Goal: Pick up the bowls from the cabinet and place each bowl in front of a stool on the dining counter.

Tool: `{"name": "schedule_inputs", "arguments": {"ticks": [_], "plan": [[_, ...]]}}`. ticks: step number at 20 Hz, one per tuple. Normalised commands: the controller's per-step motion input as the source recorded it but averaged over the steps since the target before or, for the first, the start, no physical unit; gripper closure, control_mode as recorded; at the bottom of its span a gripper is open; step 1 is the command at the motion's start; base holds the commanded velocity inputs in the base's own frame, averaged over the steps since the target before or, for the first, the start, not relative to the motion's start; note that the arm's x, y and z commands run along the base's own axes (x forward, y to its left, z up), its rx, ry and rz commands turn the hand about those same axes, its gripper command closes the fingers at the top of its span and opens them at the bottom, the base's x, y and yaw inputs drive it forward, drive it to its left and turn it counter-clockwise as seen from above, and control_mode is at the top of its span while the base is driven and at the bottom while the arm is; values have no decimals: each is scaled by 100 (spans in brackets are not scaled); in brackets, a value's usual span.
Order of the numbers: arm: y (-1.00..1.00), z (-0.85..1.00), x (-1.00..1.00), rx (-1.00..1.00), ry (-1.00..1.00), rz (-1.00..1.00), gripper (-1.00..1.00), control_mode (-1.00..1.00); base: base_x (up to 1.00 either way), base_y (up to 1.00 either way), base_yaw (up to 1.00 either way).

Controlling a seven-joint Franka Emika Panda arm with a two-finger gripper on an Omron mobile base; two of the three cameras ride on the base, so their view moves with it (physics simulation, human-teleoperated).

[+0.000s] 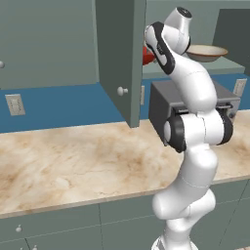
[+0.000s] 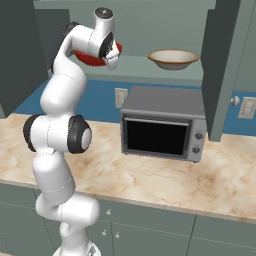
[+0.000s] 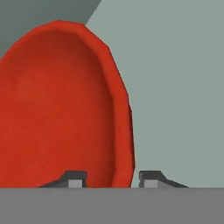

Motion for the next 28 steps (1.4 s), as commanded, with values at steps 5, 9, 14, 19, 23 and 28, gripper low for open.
{"name": "schedule_inputs", "arguments": {"ticks": [5,9,14,19,23,28], "plan": [[0,-7,5,0,4,0,100,-100,0,0,0],[0,0,-5,0,0,0,100,-100,0,0,0],[-1,0,-77,0,-1,0,100,-100,0,0,0],[0,0,-100,0,0,0,100,-100,0,0,0],[0,-3,-100,0,-2,0,100,-100,0,0,0],[-9,-6,-100,0,-18,-2,100,-100,0,0,0]]}}
